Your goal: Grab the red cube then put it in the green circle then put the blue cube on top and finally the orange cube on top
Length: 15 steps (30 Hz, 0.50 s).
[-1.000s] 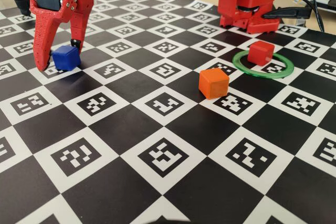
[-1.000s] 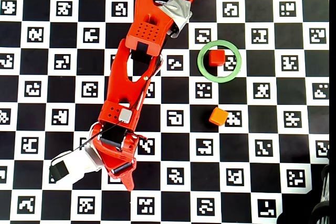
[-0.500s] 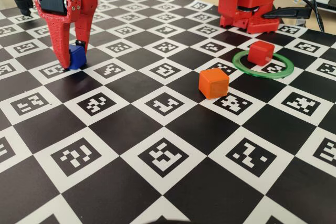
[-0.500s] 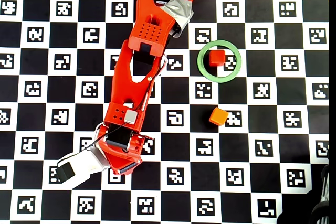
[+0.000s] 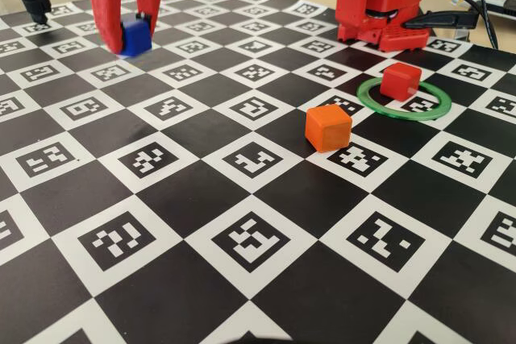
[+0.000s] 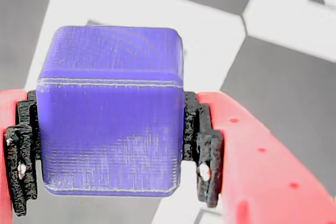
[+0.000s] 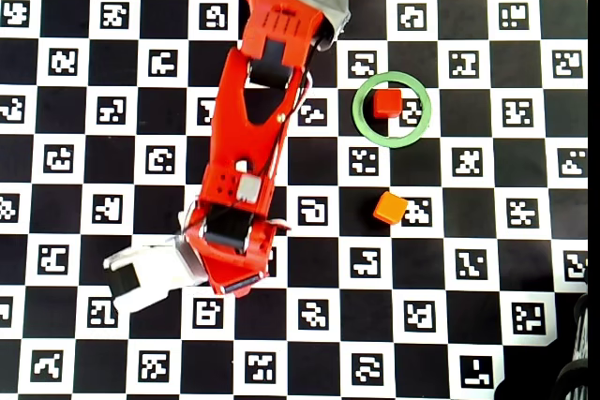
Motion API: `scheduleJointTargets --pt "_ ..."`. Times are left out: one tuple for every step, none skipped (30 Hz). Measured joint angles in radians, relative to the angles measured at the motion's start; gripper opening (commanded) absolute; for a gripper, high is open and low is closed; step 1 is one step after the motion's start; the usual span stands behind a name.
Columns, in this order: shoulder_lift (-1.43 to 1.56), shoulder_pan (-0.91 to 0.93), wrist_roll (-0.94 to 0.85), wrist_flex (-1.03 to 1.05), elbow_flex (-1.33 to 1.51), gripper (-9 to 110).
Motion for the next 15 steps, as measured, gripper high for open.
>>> scheduleJointTargets --pt "0.028 0.000 0.018 0.009 0.015 1" --pt "0.060 0.000 0.037 0.023 0.044 1" --pt "0.092 0.000 0.051 0.032 0.075 1" --pt "0.127 0.000 0.067 0.040 0.110 1" --pt "0.166 0.000 0.086 0.044 0.146 1" --pt "0.206 0.000 0.101 0.048 0.186 1" --pt "0.252 0.000 0.117 0.049 0.227 1" --pt "0.295 0.000 0.130 0.049 0.267 1" --pt "0.339 0.000 0.143 0.051 0.301 1" --pt "0.383 0.000 0.153 0.057 0.334 1" --pt "0.423 0.000 0.166 0.061 0.359 1" --pt "0.460 0.000 0.179 0.067 0.380 1" --pt "0.494 -0.002 0.190 0.072 0.399 1" --pt "0.526 -0.006 0.206 0.074 0.419 1" --pt "0.558 -0.011 0.212 0.074 0.440 1"
